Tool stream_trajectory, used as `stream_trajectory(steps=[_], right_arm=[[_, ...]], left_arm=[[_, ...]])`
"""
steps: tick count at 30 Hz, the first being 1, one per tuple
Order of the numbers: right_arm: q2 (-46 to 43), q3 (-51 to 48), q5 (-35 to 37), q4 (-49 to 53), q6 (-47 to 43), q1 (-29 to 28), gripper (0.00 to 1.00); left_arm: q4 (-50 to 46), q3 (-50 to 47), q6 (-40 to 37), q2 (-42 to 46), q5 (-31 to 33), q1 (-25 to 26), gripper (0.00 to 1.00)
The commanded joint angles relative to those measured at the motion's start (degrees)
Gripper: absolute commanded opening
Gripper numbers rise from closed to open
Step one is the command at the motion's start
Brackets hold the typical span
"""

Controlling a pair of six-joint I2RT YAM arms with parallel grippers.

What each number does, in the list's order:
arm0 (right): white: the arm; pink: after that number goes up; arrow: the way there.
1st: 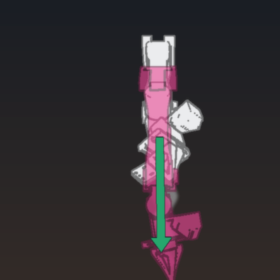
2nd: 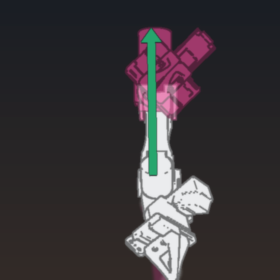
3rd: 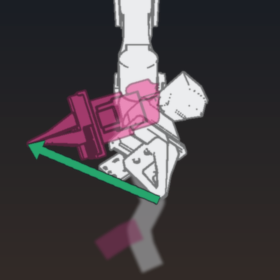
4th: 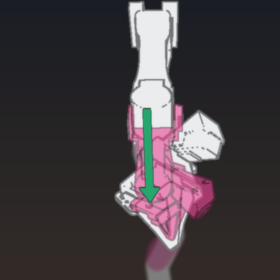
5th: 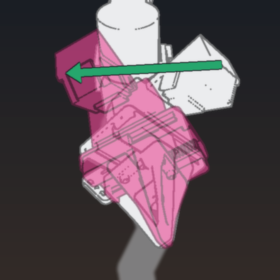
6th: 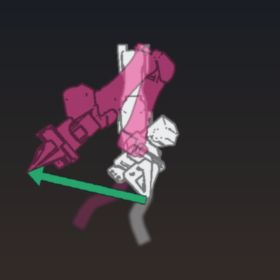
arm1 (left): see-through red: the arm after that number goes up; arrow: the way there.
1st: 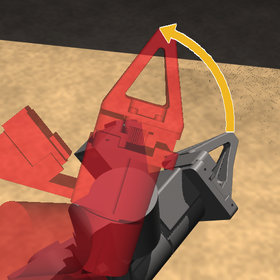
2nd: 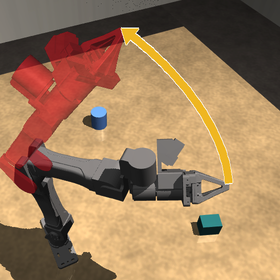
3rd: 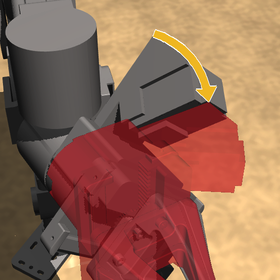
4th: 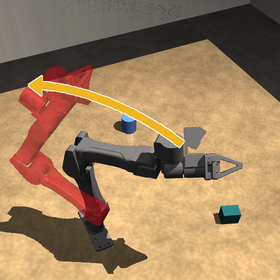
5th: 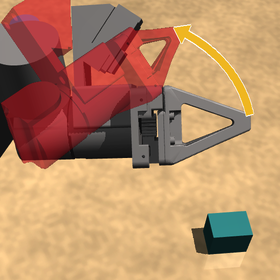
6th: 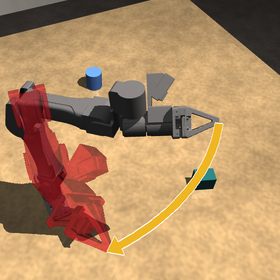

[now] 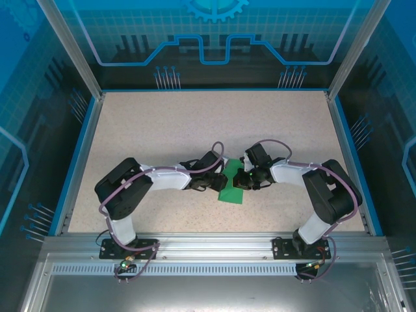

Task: Fold a paper plane with a square sheet of paper (fold left side to right side)
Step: Fold the triangle a second time at the center of the table.

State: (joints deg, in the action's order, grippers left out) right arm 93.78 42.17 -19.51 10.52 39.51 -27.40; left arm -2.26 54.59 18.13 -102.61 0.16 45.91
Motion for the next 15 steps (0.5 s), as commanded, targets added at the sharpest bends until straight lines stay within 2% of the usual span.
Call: stream_trajectory(steps=[1, 4, 6, 11, 15], right_arm=[[0.4, 0.4, 2.7, 4.4, -0.9, -0.5, 0.07], [0.5, 0.4, 2.4, 4.1, -0.8, -0.5, 0.07], [0.5, 0.4, 2.3, 3.9, -0.8, -0.5, 0.07], [0.4, 0.4, 2.0, 3.8, -0.7, -0.5, 0.07], [0.3, 0.4, 2.0, 3.8, -0.7, -0.5, 0.07]], left_arm=[[-3.1, 0.4, -0.5, 5.8, 0.1, -0.2, 0.32], [-3.8, -0.5, 0.1, 8.7, -1.5, -0.2, 0.35], [-3.9, -0.9, 0.8, 10.0, -5.1, -0.1, 0.35], [0.4, -2.7, 5.1, 10.4, -20.4, -0.1, 0.31], [4.0, -2.9, 8.3, 7.6, -28.2, 0.0, 0.30]])
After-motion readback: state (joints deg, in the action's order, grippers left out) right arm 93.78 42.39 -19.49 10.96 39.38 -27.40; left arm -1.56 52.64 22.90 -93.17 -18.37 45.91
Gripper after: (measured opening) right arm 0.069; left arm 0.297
